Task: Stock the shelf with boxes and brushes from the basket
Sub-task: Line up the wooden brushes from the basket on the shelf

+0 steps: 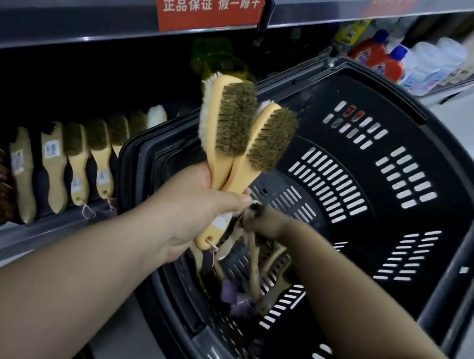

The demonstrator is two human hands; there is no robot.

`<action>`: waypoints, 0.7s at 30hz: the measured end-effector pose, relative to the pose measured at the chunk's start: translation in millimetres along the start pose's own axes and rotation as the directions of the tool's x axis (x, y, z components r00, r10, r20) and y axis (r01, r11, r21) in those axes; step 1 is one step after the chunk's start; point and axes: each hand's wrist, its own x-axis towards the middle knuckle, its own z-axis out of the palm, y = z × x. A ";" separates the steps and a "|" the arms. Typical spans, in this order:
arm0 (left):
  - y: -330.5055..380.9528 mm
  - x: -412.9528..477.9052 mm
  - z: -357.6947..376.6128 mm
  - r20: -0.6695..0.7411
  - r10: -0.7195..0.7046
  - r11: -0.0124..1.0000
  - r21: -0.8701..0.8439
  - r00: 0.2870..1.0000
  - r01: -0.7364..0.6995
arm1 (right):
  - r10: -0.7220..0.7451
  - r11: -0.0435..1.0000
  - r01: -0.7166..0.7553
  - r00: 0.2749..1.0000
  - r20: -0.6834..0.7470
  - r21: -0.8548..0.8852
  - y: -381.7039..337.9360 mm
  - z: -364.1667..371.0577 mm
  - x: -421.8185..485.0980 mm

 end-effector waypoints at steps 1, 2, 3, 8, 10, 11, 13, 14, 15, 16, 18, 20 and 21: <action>0.7 0.2 0.9 0.001 0.006 1.000 -0.005 1.000 -0.006 | 0.003 0.994 0.000 1.000 -0.020 0.113 -6.7 -16.7 -7.6; 1.5 -0.3 1.8 0.005 0.012 1.000 -0.010 1.000 -0.012 | -0.016 0.961 0.023 1.000 -0.026 0.276 -15.3 -32.0 -21.1; 2.2 -0.7 2.8 0.002 0.026 1.000 -0.017 1.000 -0.026 | -0.083 0.896 0.083 0.996 -0.018 0.436 -22.0 -44.2 -33.8; 4.0 -3.8 5.6 -0.043 0.026 0.998 -0.058 0.999 -0.029 | -0.425 0.470 0.299 0.901 -0.085 0.830 -47.8 -69.2 -114.7; 4.6 -6.1 8.3 -0.017 0.002 0.995 -0.096 1.000 -0.003 | -0.467 0.334 0.310 0.875 -0.129 0.890 -54.4 -67.7 -134.0; 4.1 -7.0 9.9 -0.005 -0.010 0.993 -0.114 1.000 0.009 | -0.459 0.266 0.299 0.875 -0.153 0.916 -57.2 -64.9 -138.0; 2.9 -9.4 13.0 0.019 -0.037 0.988 -0.147 0.999 0.040 | -0.377 0.113 0.256 0.905 -0.197 0.960 -65.1 -58.1 -140.2; 1.9 -10.5 14.2 0.032 -0.055 0.983 -0.172 0.998 0.059 | -0.315 0.040 0.246 0.923 -0.221 0.968 -69.2 -54.8 -138.9; 0.9 -11.4 15.0 0.039 -0.073 0.978 -0.195 0.997 0.079 | -0.246 -0.006 0.256 0.937 -0.249 0.967 -72.5 -51.9 -136.2; 0.0 -11.7 15.5 0.035 -0.091 0.973 -0.211 0.995 0.096 | -0.184 -0.022 0.277 0.943 -0.276 0.961 -76.4 -49.2 -134.3; -0.5 -11.7 16.9 0.013 -0.104 0.967 -0.234 0.995 0.104 | -0.119 0.004 0.330 0.938 -0.327 0.944 -83.6 -46.1 -131.6; -0.4 -10.7 17.4 0.001 -0.089 0.965 -0.248 0.996 0.086 | -0.117 0.010 0.387 0.916 -0.383 0.922 -87.8 -46.0 -130.2; 0.0 -10.5 17.2 0.001 -0.080 0.963 -0.257 0.997 0.077 | -0.116 0.013 0.411 0.906 -0.407 0.911 -89.4 -46.2 -130.6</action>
